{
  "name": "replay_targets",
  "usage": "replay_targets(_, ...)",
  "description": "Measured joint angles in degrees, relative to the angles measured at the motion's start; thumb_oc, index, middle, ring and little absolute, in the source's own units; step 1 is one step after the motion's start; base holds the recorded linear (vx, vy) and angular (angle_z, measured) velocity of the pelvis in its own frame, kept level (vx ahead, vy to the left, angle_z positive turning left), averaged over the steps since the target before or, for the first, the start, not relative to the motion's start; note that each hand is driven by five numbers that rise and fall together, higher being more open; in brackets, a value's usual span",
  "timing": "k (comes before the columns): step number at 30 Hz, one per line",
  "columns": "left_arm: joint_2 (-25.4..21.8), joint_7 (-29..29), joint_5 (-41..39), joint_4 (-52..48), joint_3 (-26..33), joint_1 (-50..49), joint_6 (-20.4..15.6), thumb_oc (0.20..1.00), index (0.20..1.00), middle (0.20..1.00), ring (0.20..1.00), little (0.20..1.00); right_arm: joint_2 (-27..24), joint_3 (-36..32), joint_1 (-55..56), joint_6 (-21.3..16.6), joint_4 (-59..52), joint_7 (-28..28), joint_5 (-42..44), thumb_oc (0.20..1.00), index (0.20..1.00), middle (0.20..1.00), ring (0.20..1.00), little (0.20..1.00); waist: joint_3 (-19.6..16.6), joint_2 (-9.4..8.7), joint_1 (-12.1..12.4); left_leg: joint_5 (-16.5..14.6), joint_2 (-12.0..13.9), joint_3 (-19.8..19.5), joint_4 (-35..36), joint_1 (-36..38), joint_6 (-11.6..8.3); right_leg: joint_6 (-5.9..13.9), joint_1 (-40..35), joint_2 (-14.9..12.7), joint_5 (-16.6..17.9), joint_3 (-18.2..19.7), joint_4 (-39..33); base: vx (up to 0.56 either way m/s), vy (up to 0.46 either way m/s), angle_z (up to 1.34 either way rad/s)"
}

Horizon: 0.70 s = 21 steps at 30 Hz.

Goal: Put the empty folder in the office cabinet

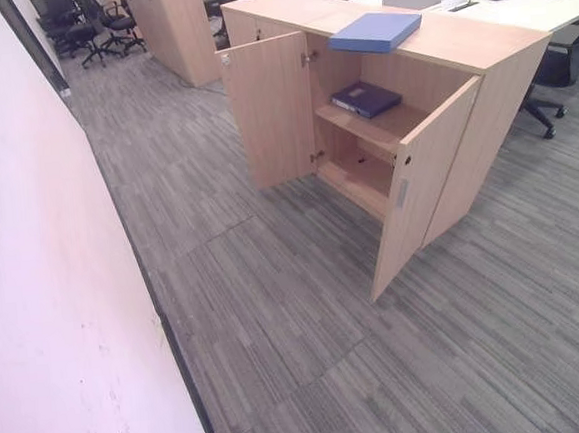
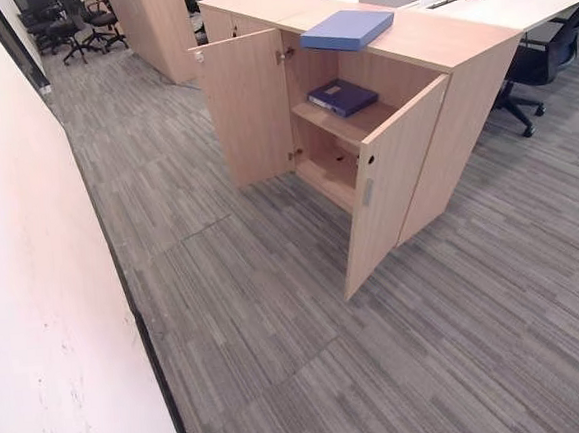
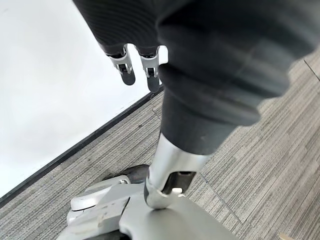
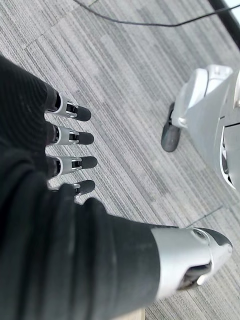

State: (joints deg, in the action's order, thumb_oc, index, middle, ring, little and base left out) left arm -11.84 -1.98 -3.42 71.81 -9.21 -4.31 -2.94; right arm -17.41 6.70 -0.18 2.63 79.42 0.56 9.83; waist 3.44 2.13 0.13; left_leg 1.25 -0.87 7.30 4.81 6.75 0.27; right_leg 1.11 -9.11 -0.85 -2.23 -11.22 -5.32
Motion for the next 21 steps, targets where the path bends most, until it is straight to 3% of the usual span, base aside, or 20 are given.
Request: replay_targets(21, -0.39, -0.3, 0.39, -1.63, -2.24, 0.04, 0.07, 1.0, 1.0, 1.0, 1.0, 1.0, -0.68, 1.83, 0.4, -1.13, -0.63, 0.71, -0.42, 1.0, 1.0, 1.0, 1.0, 1.0, 1.47, 0.66, -1.37, 0.04, 0.12, 1.39, -0.04, -2.4, 0.0, 0.22, 2.91, 0.02, -0.03, 1.16, -0.03, 0.0, -0.022, -0.03)
